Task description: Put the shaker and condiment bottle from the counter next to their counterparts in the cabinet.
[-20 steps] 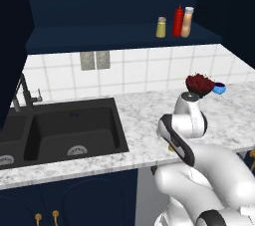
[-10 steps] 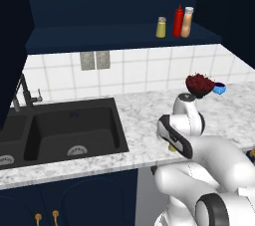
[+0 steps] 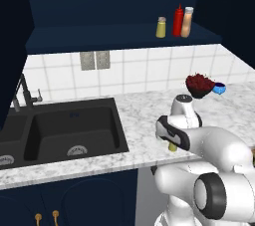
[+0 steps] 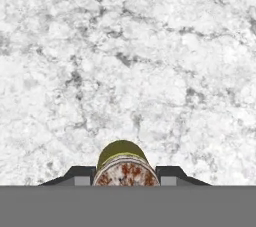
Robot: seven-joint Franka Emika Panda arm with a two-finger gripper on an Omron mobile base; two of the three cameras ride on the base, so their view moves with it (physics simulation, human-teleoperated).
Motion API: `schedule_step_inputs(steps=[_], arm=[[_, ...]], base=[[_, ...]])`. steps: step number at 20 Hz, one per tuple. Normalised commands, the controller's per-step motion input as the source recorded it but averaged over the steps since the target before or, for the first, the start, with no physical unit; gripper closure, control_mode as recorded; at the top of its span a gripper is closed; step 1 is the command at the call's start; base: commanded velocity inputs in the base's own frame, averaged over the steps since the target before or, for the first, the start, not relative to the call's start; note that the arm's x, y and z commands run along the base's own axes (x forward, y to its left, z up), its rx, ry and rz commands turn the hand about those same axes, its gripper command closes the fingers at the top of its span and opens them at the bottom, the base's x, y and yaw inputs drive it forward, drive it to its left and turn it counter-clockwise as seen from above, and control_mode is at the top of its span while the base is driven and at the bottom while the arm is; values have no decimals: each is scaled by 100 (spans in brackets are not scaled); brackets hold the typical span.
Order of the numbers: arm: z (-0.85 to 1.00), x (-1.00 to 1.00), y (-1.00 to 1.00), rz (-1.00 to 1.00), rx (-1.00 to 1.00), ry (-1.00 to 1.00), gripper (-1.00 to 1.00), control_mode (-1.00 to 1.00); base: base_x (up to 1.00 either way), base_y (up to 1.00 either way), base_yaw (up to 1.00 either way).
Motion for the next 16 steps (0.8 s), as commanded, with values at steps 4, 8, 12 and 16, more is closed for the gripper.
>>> schedule_step_inputs(steps=[4, 8, 12, 16], arm=[[11, -18, 0, 0, 4, -10, 100, -100], [75, -9, 3, 0, 2, -20, 100, -100], [58, 0, 16, 0, 0, -11, 100, -100], [52, 0, 21, 0, -2, -3, 100, -100]], base=[[0, 0, 0], [0, 0, 0], [0, 0, 0], [0, 0, 0]])
